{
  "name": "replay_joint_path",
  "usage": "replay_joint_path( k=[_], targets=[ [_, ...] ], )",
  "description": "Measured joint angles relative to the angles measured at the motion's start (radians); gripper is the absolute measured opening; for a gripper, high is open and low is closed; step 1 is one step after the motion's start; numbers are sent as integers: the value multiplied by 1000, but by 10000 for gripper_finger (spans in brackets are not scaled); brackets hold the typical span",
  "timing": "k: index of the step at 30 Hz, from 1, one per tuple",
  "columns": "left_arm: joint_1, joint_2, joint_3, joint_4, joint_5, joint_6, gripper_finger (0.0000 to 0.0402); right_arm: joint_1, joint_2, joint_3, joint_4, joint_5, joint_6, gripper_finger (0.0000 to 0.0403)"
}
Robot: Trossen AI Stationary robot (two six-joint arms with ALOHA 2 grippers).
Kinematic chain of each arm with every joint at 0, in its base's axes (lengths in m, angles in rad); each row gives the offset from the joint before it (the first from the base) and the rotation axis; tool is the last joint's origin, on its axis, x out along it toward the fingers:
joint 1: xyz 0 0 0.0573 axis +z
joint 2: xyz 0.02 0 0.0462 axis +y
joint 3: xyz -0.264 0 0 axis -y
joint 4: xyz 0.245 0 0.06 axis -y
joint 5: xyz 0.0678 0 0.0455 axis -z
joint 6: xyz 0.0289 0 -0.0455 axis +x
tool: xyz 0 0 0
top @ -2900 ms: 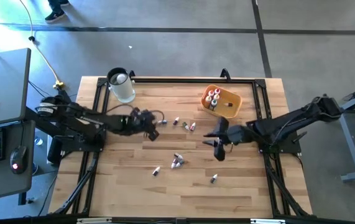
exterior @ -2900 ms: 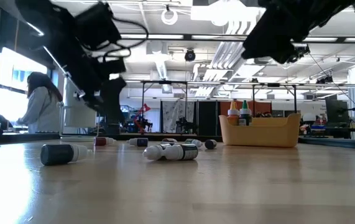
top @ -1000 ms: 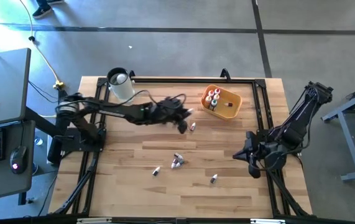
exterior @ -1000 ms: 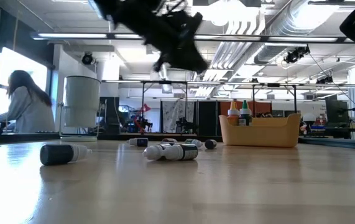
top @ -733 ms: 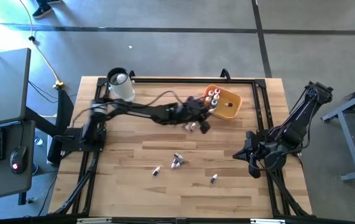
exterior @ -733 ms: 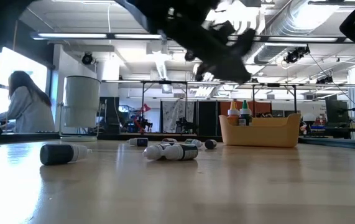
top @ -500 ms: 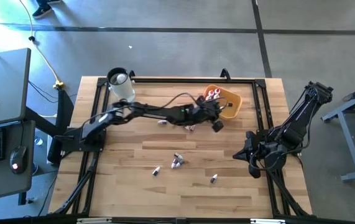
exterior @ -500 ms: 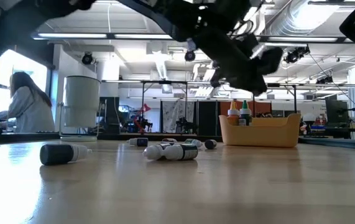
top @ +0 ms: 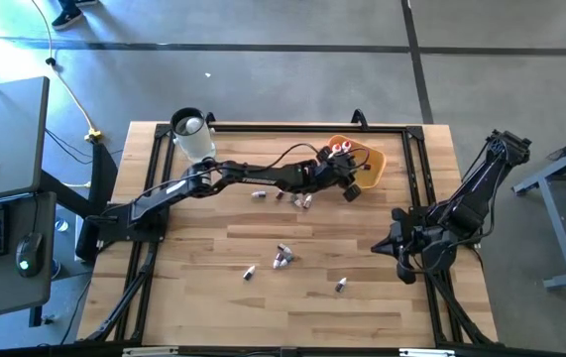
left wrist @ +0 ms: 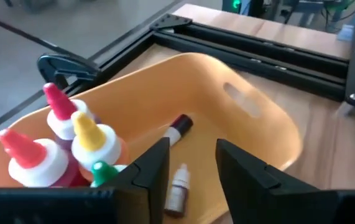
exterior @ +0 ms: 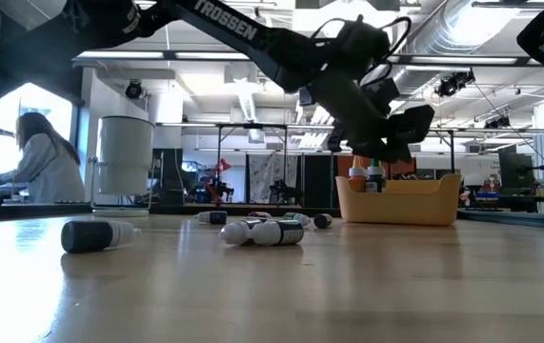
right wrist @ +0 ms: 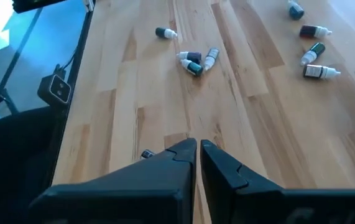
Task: Pick & Place food coloring
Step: Put the bottom right small black food coloring bottle into the yellow bin
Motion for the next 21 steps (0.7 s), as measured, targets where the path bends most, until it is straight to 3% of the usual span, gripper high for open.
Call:
replay_joint_path(
  k=[6, 10, 15, 21],
  targets=[
    [-7, -46, -1, -48, 92, 38, 135, 0, 1, 0, 0, 134, -101, 20],
    [-30, -183, 1, -260, 129, 105, 135, 0, 6, 0, 1, 197, -207, 24],
    [-76, -379, 1, -591, -25, 135, 135, -28, 78, -2, 45, 242, -305, 28],
    [-173, -602, 1, -905, -188, 103, 135, -109, 224, -2, 341, 168, -704, 28]
  ],
)
